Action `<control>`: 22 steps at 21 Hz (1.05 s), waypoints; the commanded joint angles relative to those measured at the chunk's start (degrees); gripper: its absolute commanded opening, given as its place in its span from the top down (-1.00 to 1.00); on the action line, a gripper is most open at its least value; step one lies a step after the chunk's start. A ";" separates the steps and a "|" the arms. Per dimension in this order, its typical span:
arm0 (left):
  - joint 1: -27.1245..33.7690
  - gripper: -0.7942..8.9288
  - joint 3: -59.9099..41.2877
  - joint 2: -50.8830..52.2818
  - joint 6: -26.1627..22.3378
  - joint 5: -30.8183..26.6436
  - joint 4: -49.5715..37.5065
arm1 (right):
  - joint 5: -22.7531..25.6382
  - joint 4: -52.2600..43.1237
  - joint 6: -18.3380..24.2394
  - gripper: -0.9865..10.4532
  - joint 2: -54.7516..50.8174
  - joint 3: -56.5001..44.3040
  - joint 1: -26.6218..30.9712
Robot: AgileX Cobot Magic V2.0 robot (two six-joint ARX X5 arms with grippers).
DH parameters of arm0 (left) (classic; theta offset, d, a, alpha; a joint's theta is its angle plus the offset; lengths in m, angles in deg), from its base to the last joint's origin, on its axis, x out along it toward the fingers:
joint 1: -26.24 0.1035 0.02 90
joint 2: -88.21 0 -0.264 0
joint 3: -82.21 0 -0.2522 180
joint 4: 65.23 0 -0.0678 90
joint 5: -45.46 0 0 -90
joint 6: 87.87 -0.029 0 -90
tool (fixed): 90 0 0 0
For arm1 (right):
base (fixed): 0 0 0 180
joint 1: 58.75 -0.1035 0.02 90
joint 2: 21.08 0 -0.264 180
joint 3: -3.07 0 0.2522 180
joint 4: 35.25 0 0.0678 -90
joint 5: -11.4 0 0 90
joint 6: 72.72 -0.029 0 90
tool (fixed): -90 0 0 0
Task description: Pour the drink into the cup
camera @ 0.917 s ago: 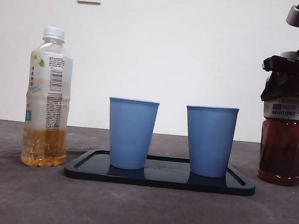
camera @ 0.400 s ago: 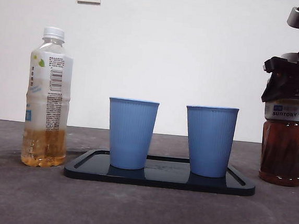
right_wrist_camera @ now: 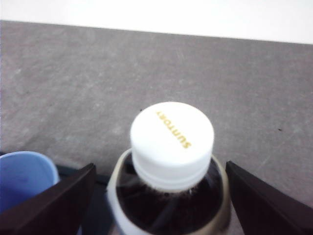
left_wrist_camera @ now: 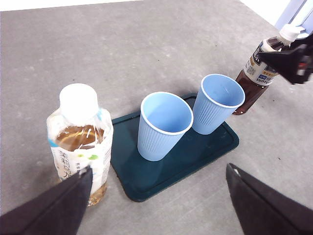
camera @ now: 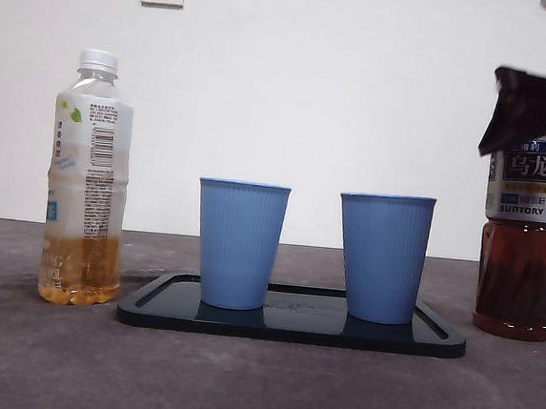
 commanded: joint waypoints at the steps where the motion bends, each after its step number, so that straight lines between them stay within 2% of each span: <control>1: -0.37 -0.06 0.31 -0.35 0.20 -0.28 -0.66 | -0.20 6.75 -0.85 0.07 -2.91 3.23 -0.31; 4: -0.37 -0.06 0.31 -0.35 0.17 -0.35 -0.61 | -1.42 15.52 -1.36 0.07 -6.54 6.01 -0.31; 10: -0.37 -0.05 -0.72 -0.59 0.15 -1.73 -0.59 | -7.74 31.78 -3.37 0.07 -14.73 10.82 -0.31; 15: -0.37 -0.04 -4.81 -1.14 0.15 -2.86 -1.42 | -10.69 44.04 -3.19 0.07 -22.56 11.89 -0.31; 20: -0.37 -0.05 -11.82 -1.53 0.42 -10.43 -8.61 | -11.10 55.19 -3.26 0.07 -31.87 11.89 -0.31; 22: -0.39 -0.05 -14.53 -2.34 0.68 -10.47 -13.57 | -11.10 56.59 -3.67 0.07 -34.29 11.89 -0.31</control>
